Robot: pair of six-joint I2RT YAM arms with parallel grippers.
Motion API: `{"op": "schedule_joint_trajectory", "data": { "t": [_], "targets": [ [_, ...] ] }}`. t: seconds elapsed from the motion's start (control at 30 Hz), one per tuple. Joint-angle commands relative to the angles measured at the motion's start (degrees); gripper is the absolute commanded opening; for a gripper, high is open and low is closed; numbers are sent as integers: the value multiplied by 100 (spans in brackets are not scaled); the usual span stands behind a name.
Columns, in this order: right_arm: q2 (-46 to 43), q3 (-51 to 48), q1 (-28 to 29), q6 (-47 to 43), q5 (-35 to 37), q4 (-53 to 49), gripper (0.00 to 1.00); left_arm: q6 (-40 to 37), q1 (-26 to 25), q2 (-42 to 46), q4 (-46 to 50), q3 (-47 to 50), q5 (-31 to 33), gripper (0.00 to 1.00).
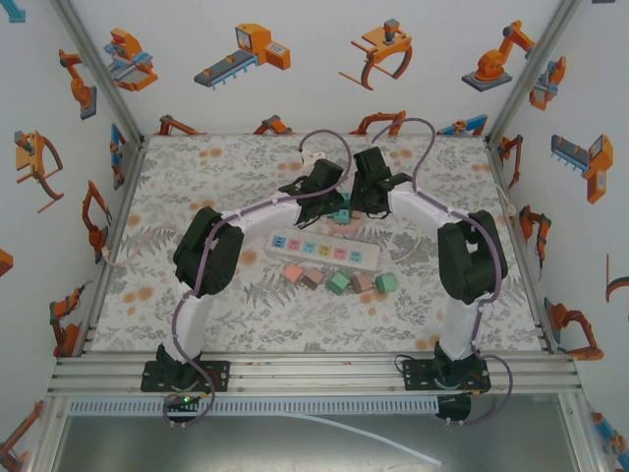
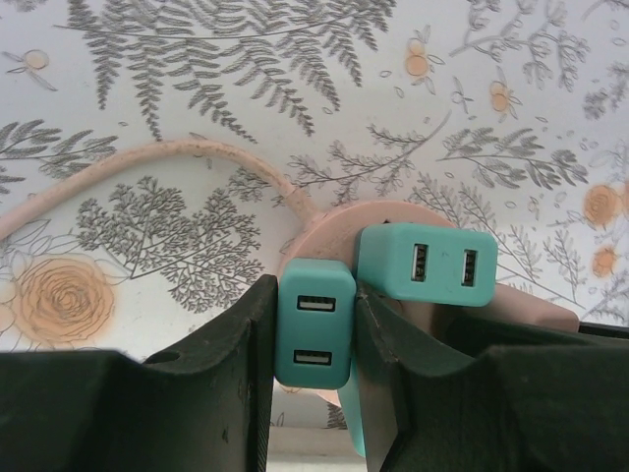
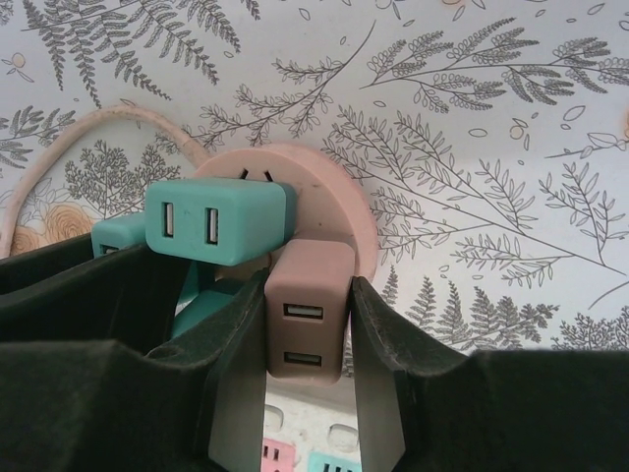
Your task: Pull the plug off the socket
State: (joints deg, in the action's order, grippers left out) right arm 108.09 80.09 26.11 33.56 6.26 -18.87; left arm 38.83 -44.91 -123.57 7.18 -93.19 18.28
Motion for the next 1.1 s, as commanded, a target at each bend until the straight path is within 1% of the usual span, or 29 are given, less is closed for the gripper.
{"op": "schedule_joint_trajectory", "data": {
  "t": [0.0, 0.1, 0.17, 0.27, 0.43, 0.5, 0.57, 0.67, 0.8, 0.93, 1.0, 1.07],
  "targets": [
    [-799, -21, 109, 255, -632, 813, 0, -502, 173, -116, -260, 845, -339, 9],
    [-567, -230, 52, 105, -645, 895, 0, -627, 261, 415, -708, 1060, -932, 23],
    [-410, -231, 43, -94, -655, 867, 0, -502, 364, 694, -815, 1158, -1274, 32],
    [-260, -164, 26, -327, -739, 787, 0, -148, 578, 1012, -952, 1378, -1655, 37],
    [-93, 144, 18, -801, -839, 473, 0, -7, 782, 1436, -1437, 1757, -2267, 42],
    [-24, 301, 17, -890, -1057, 371, 0, -89, 781, 1438, -1355, 1694, -2297, 44],
    [24, 463, 25, -865, -1276, 291, 0, -141, 763, 1336, -1002, 1538, -2118, 44],
    [93, 602, 85, -833, -1162, 195, 0, -391, 674, 1143, -353, 1229, -1742, 45],
    [201, 621, 169, -880, -818, 100, 0, -867, 484, 789, 606, 663, -1171, 42],
    [347, 611, 389, -922, -161, -57, 0, -726, 464, 525, 1134, 404, -809, 23],
    [458, 578, 494, -945, 115, -64, 0, -571, 463, 449, 1213, 339, -844, 14],
    [601, 589, 608, -1058, 313, -96, 0, -398, 465, 409, 1250, 265, -1016, 9]
  ]
}}
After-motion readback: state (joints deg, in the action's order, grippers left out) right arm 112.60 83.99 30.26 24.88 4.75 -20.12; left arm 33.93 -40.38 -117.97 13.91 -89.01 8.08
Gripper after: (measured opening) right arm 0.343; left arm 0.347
